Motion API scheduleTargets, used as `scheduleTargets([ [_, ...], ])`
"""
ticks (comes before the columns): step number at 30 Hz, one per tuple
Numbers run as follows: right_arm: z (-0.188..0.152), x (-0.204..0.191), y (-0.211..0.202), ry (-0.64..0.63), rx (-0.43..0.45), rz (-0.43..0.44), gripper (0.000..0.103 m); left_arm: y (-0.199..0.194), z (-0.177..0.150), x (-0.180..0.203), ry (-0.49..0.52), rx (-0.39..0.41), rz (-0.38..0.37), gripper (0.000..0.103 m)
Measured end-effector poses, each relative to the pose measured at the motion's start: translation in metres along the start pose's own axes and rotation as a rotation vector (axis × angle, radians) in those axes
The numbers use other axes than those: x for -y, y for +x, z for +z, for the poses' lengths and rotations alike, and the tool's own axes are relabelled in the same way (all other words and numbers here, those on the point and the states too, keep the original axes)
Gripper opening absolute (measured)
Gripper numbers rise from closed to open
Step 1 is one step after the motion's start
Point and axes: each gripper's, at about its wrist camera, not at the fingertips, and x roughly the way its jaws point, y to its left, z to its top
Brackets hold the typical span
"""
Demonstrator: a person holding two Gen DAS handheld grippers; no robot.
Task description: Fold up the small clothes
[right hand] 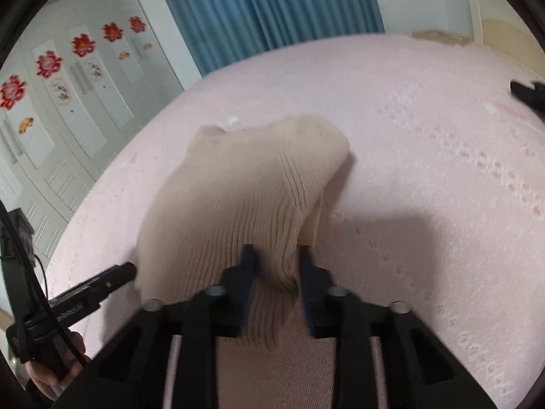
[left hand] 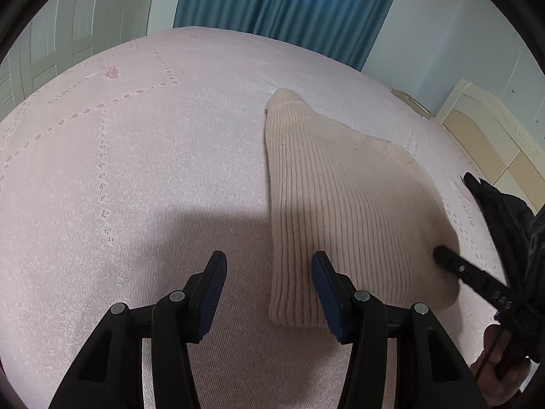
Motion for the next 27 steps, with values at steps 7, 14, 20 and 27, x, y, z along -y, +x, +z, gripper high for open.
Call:
scheduleTargets([
  [7, 0.0, 0.005, 0.005, -0.061, -0.038, -0.087, 0.006, -0.001, 0.007, -0.001, 0.009, 0.025, -0.037, 0.05],
  [14, 0.005, -0.001, -0.016, -0.118, 0.078, -0.089, 0.017, 0.006, 0.023, 0.004, 0.0, 0.071, -0.061, 0.05],
  [20, 0.024, -0.006, -0.01, -0.126, 0.168, -0.098, 0.019, 0.016, 0.033, 0.008, 0.025, 0.096, -0.034, 0.05],
  [27, 0.03, 0.001, 0.017, -0.085, 0.104, -0.12, 0.029, 0.026, 0.034, 0.012, 0.026, 0.084, -0.013, 0.054],
])
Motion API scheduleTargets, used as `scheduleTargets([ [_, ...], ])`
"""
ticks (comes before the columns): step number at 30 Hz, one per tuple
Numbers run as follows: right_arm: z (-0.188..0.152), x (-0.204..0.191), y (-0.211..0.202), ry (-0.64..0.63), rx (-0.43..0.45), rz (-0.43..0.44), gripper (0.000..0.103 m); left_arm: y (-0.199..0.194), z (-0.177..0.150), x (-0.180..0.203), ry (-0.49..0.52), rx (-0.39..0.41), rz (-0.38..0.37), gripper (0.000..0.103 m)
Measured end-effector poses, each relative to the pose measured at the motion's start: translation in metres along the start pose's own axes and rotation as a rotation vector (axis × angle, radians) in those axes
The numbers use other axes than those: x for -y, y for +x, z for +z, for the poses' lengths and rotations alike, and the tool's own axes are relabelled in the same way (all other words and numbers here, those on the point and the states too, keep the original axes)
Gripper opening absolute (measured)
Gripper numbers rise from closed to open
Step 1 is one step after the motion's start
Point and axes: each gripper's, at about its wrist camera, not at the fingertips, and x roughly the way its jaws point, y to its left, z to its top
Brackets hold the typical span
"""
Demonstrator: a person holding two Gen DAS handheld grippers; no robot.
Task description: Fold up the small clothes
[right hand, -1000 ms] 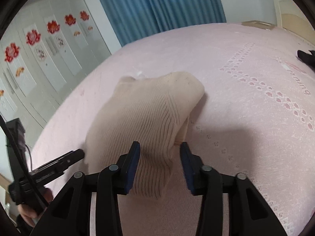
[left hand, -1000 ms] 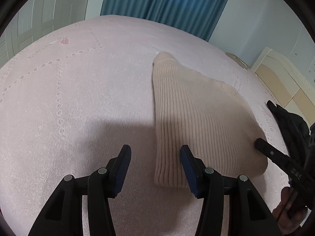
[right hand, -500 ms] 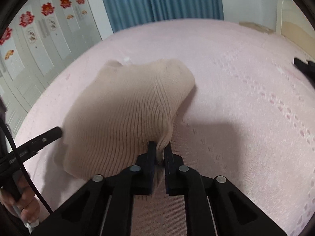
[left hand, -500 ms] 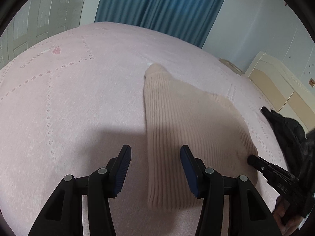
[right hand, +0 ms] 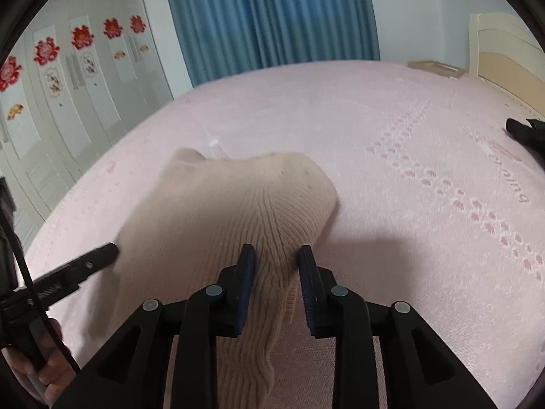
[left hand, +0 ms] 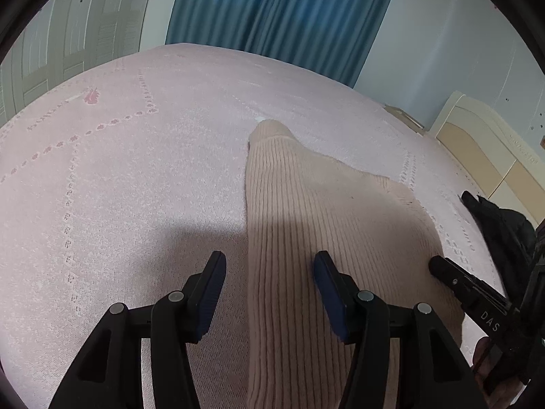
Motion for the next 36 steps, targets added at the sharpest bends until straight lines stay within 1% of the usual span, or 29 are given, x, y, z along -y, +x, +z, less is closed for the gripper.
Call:
scheduleTargets([
  [3, -0.001, -0.004, 0.003, -0.012, -0.015, -0.018, 0.029, 0.003, -0.001, 0.006, 0.045, -0.002, 0.042, 0.059],
  [6, -0.004, -0.007, 0.009, -0.029, -0.029, -0.05, 0.029, 0.004, -0.002, 0.01, 0.073, 0.004, 0.063, 0.06],
  [12, -0.007, -0.006, 0.015, -0.045, -0.035, -0.07, 0.029, 0.006, -0.002, 0.008, 0.064, -0.003, 0.048, 0.06],
  [16, -0.006, 0.0, 0.019, -0.016, -0.048, -0.061, 0.031, 0.005, -0.003, 0.011, 0.082, 0.01, 0.06, 0.06],
  [18, -0.006, 0.002, 0.02, -0.009, -0.055, -0.065, 0.032, 0.004, -0.004, 0.01, 0.08, 0.019, 0.049, 0.06],
  [20, -0.005, 0.001, 0.019, -0.027, -0.057, -0.083, 0.032, 0.005, -0.004, 0.008, 0.067, 0.02, 0.029, 0.06],
  [23, -0.006, -0.003, 0.02, -0.053, -0.052, -0.113, 0.032, 0.007, -0.001, 0.003, 0.027, 0.009, -0.013, 0.06],
  [26, -0.006, -0.002, 0.021, -0.042, -0.051, -0.118, 0.032, 0.008, -0.001, 0.001, 0.014, 0.007, -0.027, 0.06],
  [28, -0.005, 0.0, 0.02, -0.035, -0.05, -0.109, 0.032, 0.008, -0.001, 0.001, 0.006, 0.007, -0.033, 0.06],
  [31, -0.002, 0.007, 0.014, 0.019, -0.034, -0.048, 0.032, 0.006, 0.003, -0.002, -0.017, 0.015, -0.046, 0.058],
  [32, 0.001, 0.009, 0.009, 0.033, -0.01, -0.016, 0.032, 0.005, 0.004, -0.003, -0.022, 0.026, -0.045, 0.057],
  [34, 0.006, 0.007, 0.001, 0.032, 0.037, -0.015, 0.032, 0.002, 0.009, -0.002, -0.008, 0.046, -0.048, 0.052],
  [35, 0.009, 0.006, -0.001, 0.029, 0.059, -0.029, 0.032, 0.001, 0.011, -0.001, 0.003, 0.05, -0.051, 0.051],
  [36, 0.011, 0.005, 0.0, 0.033, 0.063, -0.032, 0.032, 0.002, 0.013, 0.0, 0.013, 0.048, -0.06, 0.05],
])
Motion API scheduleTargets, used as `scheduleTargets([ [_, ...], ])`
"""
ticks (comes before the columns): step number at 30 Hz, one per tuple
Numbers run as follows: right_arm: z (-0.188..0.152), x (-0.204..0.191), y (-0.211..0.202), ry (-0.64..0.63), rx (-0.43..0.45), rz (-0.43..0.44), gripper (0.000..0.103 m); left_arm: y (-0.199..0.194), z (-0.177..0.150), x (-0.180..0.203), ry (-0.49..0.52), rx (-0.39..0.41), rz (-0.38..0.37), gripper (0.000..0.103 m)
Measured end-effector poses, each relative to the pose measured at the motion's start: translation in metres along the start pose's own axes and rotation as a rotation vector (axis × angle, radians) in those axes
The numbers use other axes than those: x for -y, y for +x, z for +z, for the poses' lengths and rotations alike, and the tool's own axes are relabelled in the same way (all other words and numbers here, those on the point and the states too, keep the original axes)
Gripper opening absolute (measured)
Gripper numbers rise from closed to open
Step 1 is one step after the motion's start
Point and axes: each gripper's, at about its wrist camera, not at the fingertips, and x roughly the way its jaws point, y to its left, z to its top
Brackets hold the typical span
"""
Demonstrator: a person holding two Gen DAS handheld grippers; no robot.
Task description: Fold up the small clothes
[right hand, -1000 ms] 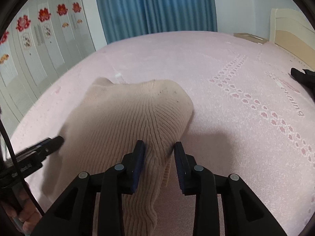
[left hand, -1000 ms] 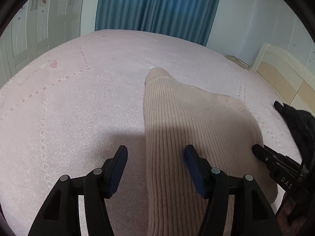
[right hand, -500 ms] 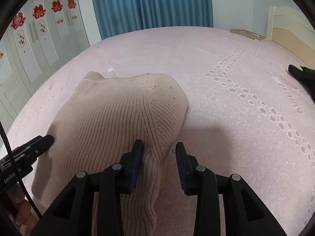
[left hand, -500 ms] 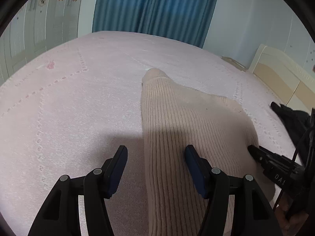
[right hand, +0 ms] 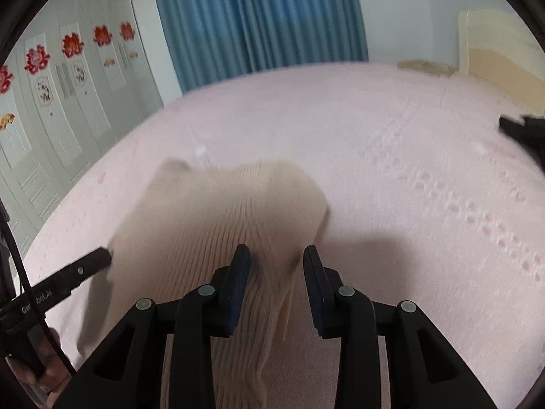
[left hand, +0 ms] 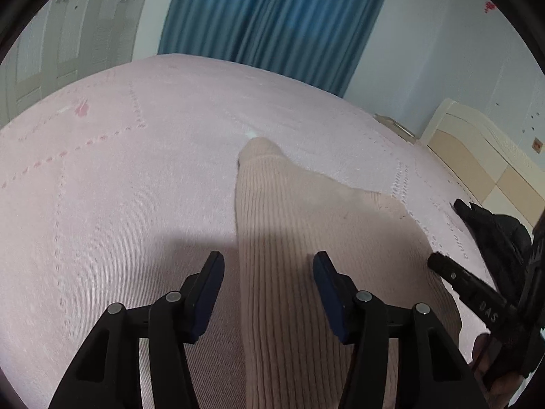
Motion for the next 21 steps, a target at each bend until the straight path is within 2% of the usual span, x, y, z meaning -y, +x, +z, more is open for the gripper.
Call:
scheduleTargets([
  [3, 0.002, 0.002, 0.01, 0.034, -0.04, 0.028, 0.032, 0.005, 0.003, -0.003, -0.028, -0.019, -0.044, 0.046],
  [5, 0.001, 0.004, 0.015, 0.044, -0.051, 0.019, 0.032, 0.01, 0.004, -0.005, -0.047, -0.038, -0.071, 0.039],
  [9, 0.0, 0.004, 0.026, 0.031, -0.077, -0.045, 0.032, 0.02, 0.002, -0.005, -0.052, -0.041, -0.075, 0.035],
  [11, -0.003, 0.002, 0.03, 0.03, -0.088, -0.064, 0.025, 0.025, 0.002, -0.002, -0.047, -0.037, -0.063, 0.031],
  [16, -0.006, -0.007, 0.028, -0.026, -0.072, -0.107, 0.023, 0.022, 0.002, -0.002, -0.035, -0.028, -0.051, 0.031],
  [21, -0.006, -0.001, 0.028, -0.006, -0.074, -0.083, 0.023, 0.023, 0.004, -0.009, -0.073, -0.044, -0.073, 0.035],
])
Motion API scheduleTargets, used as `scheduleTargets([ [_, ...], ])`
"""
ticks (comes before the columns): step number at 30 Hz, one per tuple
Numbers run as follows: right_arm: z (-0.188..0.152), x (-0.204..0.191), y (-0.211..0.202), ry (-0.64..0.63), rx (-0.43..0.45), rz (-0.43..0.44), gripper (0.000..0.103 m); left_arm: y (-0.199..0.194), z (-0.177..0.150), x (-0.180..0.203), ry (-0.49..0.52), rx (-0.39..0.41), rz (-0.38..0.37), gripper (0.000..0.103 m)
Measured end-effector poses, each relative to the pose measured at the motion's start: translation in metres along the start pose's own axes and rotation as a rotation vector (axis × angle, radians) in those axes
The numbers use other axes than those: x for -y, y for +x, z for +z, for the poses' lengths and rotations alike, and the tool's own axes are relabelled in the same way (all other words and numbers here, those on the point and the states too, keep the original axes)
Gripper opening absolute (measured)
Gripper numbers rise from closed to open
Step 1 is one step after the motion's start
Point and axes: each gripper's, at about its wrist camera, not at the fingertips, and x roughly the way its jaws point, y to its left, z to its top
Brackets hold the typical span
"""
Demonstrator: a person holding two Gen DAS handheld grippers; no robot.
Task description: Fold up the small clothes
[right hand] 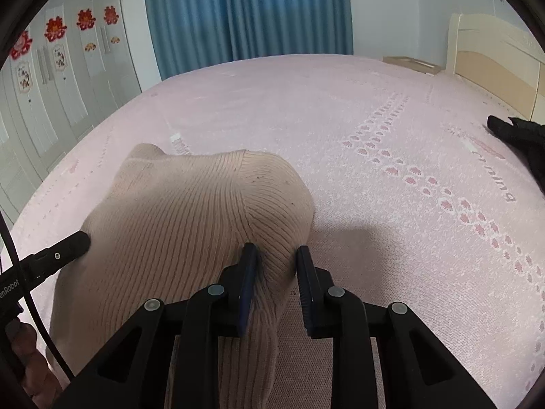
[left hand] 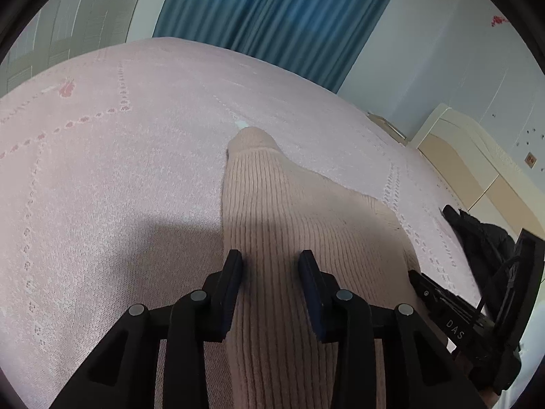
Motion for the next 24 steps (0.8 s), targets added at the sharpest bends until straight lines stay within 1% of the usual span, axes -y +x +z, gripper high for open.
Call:
scheduleTargets([
  [9, 0.0025, 0.007, -0.0013, 0.026, -0.006, 0.024, 0.024, -0.0008, -0.0009, 0.0031, 0.011, -0.003, 0.024, 0.039],
  [20, 0.0029, 0.0059, -0.004, 0.013, -0.008, 0.019, 0.025, 0.0, -0.0009, 0.0048, 0.02, -0.003, 0.045, 0.044],
  [24, 0.0028, 0.0042, -0.0062, 0.009, -0.013, 0.006, 0.03, -0.0012, -0.0006, 0.004, 0.013, -0.005, 0.043, 0.045],
])
